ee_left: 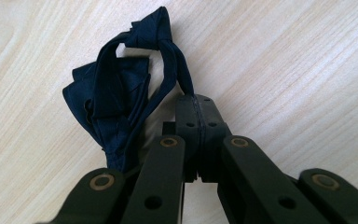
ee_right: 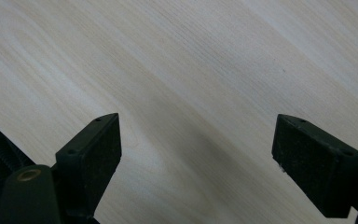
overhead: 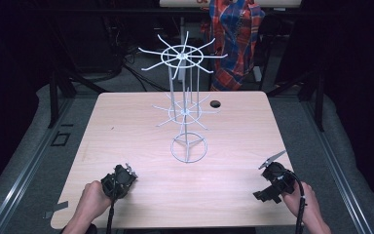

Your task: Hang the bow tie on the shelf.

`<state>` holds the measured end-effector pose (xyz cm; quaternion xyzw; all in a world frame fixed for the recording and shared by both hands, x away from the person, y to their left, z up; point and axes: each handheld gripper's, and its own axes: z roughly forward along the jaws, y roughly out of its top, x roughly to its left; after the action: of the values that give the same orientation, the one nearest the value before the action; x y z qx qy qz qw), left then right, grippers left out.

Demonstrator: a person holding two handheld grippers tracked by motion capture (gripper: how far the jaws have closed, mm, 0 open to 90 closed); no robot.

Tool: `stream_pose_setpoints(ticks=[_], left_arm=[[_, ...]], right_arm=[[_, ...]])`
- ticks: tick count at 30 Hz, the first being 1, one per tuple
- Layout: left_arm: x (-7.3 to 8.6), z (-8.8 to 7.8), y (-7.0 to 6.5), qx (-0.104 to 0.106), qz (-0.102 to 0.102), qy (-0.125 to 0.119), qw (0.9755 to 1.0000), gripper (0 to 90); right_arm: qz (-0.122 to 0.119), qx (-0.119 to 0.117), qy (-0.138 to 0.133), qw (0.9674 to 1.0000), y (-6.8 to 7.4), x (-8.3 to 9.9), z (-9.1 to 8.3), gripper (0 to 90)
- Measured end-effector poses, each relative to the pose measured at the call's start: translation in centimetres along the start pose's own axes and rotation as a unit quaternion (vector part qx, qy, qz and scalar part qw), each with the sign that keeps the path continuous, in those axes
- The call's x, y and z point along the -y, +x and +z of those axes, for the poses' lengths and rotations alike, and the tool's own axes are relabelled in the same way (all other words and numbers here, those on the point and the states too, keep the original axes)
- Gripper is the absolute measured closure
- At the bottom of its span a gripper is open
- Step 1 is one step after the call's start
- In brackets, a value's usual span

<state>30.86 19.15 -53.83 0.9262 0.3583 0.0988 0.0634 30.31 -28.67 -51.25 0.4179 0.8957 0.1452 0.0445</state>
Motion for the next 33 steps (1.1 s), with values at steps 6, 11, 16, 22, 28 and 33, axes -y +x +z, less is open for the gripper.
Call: stream_pose_setpoints(ticks=[6, 11, 16, 22, 28, 33], left_arm=[[0.3, -0.7, 0.7, 0.026, -0.023, -0.033, 0.9989, 89.8], [0.9, -1.3, 1.4, 0.039, -0.054, -0.065, 0.9957, 89.8], [1.4, -1.9, 2.2, 0.051, -0.072, -0.095, 0.9916, 90.0], [2.2, -2.7, 3.4, 0.064, -0.105, -0.134, 0.9833, 90.0], [2.6, -3.3, 4.1, 0.072, -0.126, -0.16, 0.9764, 90.0], [2.9, -3.7, 4.4, 0.077, -0.135, -0.176, 0.9721, 90.0]], right_arm=[[0.003, 0.002, -0.002, 1.0, 0.0, 0.1, 0.0, 15.6], [0.004, 0.001, -0.002, 1.0, 0.0, 0.1, 0.0, 15.6], [0.005, 0.002, -0.003, 1.0, 0.0, 0.1, 0.1, 15.6], [0.006, 0.002, -0.004, 1.0, 0.0, 0.1, 0.1, 15.6], [0.006, 0.002, -0.003, 1.0, 0.0, 0.1, 0.1, 15.6], [0.005, 0.005, -0.002, 1.0, 0.0, 0.1, 0.0, 15.6]])
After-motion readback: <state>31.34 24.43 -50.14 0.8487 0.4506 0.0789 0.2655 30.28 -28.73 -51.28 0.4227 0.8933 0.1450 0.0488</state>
